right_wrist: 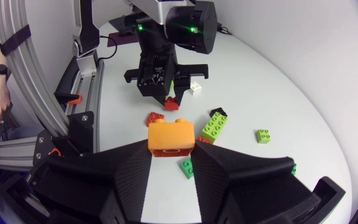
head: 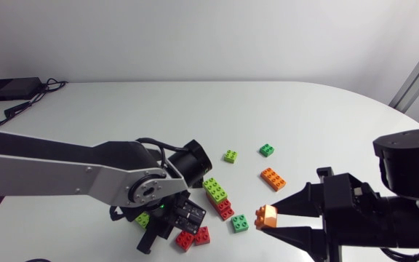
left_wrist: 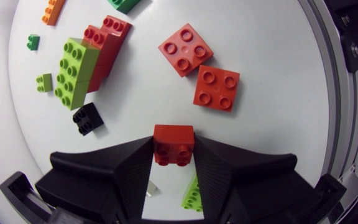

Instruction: Separate the duplo bricks

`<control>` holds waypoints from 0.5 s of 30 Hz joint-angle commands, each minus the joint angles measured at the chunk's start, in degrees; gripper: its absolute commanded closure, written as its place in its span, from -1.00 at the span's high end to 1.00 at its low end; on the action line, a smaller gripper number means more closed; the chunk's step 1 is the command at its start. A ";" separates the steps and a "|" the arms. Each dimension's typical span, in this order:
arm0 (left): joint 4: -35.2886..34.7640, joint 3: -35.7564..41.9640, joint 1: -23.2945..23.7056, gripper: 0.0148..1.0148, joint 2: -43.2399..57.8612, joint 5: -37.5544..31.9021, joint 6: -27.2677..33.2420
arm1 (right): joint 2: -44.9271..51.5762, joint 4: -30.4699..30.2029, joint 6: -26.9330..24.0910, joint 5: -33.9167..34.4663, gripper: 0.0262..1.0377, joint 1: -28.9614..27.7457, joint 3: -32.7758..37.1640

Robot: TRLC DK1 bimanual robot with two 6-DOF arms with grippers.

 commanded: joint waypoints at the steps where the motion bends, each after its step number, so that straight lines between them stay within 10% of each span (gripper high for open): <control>1: 0.44 -0.70 -0.87 -0.43 2.39 -0.72 1.75 | -0.20 -0.97 -1.29 -0.18 -0.47 -0.29 -0.63; 6: 1.06 -0.52 -1.31 -0.34 3.00 -0.81 1.84 | 0.68 -0.62 -1.38 -0.27 -0.47 -0.21 -0.36; 15: 1.67 1.23 0.63 0.60 -2.18 2.80 1.40 | 2.61 0.61 -1.38 -0.35 -0.48 0.15 0.08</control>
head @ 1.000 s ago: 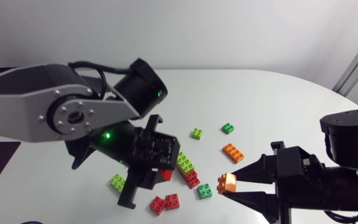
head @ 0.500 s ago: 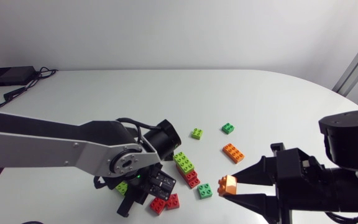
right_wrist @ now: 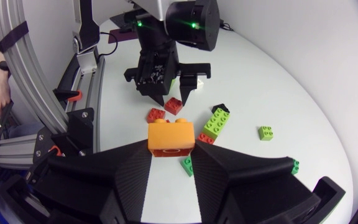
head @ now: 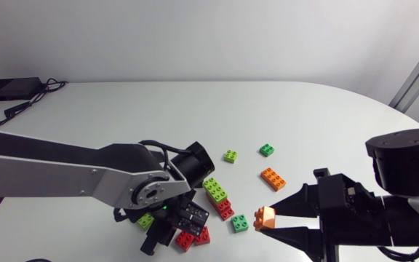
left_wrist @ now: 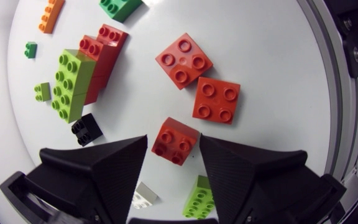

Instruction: Separate the duplo bricks

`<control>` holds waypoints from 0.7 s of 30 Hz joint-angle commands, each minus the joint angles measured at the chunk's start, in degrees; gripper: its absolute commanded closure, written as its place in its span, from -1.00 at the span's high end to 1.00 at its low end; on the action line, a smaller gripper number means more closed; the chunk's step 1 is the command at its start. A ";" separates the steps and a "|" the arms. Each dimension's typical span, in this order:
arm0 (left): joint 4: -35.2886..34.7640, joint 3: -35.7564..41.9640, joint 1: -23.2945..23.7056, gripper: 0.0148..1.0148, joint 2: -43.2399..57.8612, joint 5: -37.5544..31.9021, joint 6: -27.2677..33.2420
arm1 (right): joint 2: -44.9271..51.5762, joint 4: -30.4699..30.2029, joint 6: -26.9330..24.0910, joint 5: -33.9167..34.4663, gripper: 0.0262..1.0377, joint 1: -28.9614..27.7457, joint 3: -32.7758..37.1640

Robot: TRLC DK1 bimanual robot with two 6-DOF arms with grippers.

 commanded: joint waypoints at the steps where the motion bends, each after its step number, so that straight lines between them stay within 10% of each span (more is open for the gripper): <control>1: 0.18 1.34 1.55 0.65 -3.70 1.88 0.98 | 1.04 0.54 -0.64 -0.33 -0.47 0.15 0.25; 12: 2.21 -1.29 8.49 0.70 -5.54 4.08 2.13 | 3.41 2.74 -0.46 -0.24 -0.47 -1.26 0.25; 21: 7.83 -3.23 7.35 0.70 -1.15 5.05 0.89 | 11.15 6.43 -7.58 -6.57 -0.47 -17.34 -1.07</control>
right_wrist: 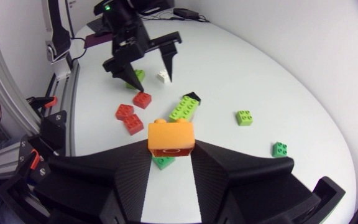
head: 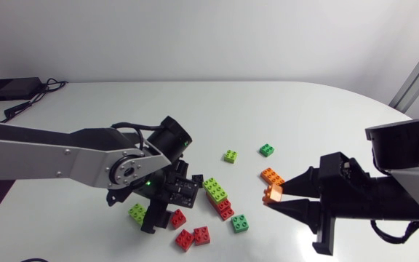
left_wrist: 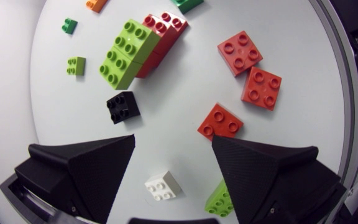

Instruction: Separate the duplo bricks

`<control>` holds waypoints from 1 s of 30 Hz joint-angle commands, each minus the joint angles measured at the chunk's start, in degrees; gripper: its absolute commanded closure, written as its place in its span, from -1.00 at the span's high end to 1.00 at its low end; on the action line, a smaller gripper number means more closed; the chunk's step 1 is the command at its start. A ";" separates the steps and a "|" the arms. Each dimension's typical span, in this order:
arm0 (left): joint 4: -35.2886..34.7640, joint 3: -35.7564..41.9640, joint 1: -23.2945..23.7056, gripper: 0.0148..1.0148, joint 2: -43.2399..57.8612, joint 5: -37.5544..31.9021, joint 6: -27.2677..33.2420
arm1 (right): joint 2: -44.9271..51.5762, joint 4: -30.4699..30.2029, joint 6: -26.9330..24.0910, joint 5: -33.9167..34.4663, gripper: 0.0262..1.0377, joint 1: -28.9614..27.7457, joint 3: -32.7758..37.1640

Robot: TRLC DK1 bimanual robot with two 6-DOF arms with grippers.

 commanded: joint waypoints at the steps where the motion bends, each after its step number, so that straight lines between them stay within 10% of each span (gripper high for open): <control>1: 0.82 -1.96 -1.02 0.70 2.02 0.79 -0.05 | 2.74 0.88 -3.58 -2.07 -0.47 -4.70 -1.07; 24: 1.43 7.01 1.61 0.75 -7.12 18.36 -12.18 | 1.68 1.15 3.10 -4.97 -0.47 -0.92 2.27; 30: 9.43 1.38 -2.08 0.75 -11.95 20.56 -13.76 | 8.89 -3.78 4.33 -17.45 -0.46 -4.00 7.55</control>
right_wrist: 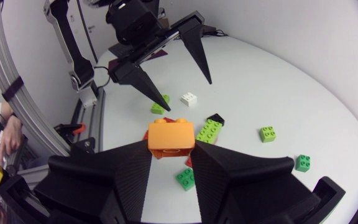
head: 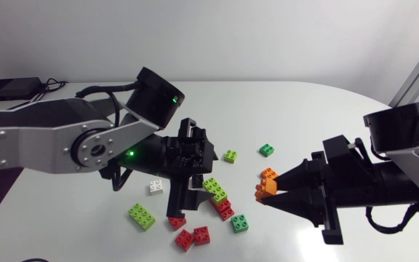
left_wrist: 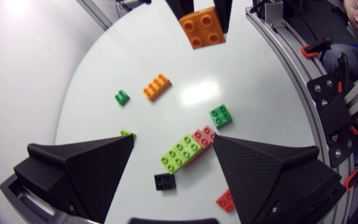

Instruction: Separate the duplo bricks

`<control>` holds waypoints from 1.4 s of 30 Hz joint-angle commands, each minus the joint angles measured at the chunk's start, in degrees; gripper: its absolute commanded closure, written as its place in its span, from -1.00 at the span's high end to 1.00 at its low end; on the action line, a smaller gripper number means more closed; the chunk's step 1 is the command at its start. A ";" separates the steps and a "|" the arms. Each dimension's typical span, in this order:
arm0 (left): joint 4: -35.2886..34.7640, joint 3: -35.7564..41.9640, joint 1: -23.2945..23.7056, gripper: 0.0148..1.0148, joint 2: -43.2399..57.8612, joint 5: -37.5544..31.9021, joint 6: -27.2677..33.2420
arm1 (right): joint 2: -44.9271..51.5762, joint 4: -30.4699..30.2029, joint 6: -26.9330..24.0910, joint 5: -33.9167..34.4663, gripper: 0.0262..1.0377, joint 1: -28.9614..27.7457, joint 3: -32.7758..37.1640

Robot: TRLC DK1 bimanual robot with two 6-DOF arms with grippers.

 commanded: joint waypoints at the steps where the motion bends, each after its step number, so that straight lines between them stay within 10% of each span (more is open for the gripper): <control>1: 5.54 -4.86 -2.15 0.75 -3.52 0.74 -1.61 | 4.83 -2.84 0.96 -4.79 -0.46 -2.23 3.60; 32: 15.38 -9.96 -8.65 0.73 -7.39 0.65 3.40 | 26.28 -19.81 -10.73 -14.72 -0.46 2.69 16.34; 42: 15.12 -8.81 -8.39 0.39 -5.63 3.11 5.69 | 27.33 -20.77 -10.82 -14.72 -0.46 3.92 17.75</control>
